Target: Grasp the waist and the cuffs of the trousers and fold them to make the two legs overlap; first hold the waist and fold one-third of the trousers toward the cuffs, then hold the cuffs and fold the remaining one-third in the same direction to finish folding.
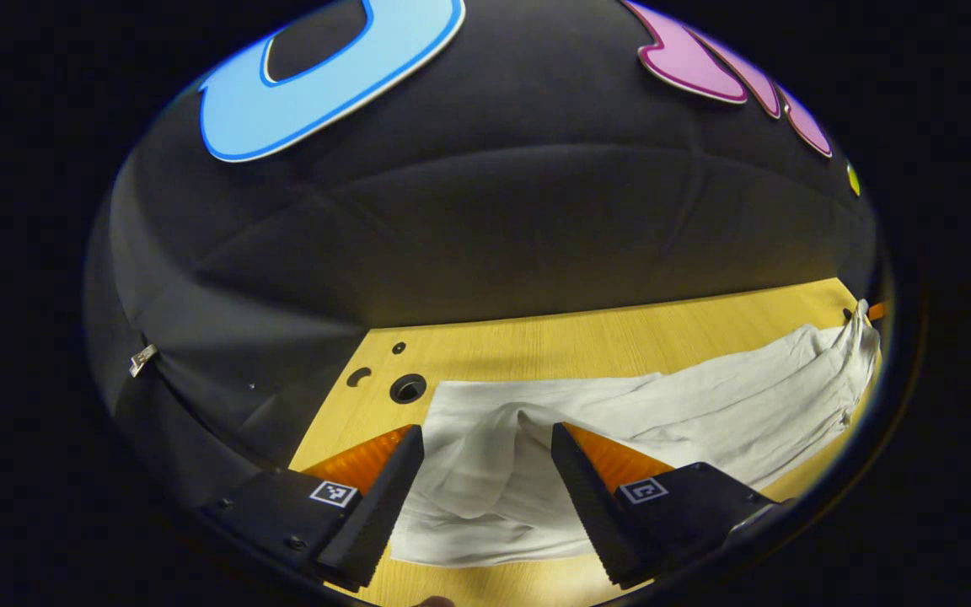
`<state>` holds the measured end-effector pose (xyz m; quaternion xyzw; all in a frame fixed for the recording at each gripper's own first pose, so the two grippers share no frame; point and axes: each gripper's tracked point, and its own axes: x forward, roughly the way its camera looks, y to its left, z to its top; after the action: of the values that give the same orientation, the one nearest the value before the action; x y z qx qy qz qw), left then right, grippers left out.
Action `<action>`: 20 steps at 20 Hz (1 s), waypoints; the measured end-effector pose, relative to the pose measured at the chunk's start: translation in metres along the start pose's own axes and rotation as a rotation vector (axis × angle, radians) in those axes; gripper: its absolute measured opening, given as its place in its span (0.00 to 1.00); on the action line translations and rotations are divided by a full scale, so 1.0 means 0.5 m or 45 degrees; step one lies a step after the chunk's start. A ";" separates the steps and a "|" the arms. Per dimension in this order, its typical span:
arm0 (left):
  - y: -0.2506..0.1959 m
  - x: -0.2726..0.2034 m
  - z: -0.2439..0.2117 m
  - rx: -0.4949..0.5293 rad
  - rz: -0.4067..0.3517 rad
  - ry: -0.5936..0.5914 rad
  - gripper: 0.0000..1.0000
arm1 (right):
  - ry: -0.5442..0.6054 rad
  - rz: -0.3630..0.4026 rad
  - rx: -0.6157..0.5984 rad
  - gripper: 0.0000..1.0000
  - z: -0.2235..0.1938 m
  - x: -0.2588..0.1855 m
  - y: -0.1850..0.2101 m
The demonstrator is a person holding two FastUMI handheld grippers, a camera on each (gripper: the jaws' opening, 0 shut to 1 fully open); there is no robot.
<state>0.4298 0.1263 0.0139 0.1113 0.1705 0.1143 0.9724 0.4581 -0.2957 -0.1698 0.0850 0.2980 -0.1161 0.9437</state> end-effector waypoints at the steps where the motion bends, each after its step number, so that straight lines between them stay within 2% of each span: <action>1: -0.001 -0.015 0.005 -0.025 -0.001 -0.020 0.97 | -0.005 -0.014 0.047 0.99 -0.007 -0.005 -0.013; 5: -0.007 -0.091 0.015 -0.120 0.006 -0.070 0.96 | 0.012 -0.077 0.170 0.99 -0.061 -0.011 -0.064; 13: -0.019 -0.223 0.014 -0.218 0.020 -0.137 0.97 | 0.039 -0.038 0.279 0.99 -0.112 0.018 -0.045; 16: -0.008 -0.254 0.022 -0.253 0.062 -0.166 0.97 | 0.018 -0.090 0.201 0.99 -0.122 0.035 -0.042; 19: -0.011 -0.278 0.024 -0.272 0.062 -0.178 0.97 | -0.012 -0.138 0.093 0.99 -0.123 0.032 -0.035; 20: -0.014 -0.287 0.025 -0.270 0.061 -0.182 0.97 | -0.017 -0.146 0.104 0.95 -0.125 0.036 -0.032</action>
<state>0.3042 0.0803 0.0675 0.0197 0.0848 0.1466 0.9853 0.4343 -0.2998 -0.2324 0.1053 0.2912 -0.1826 0.9331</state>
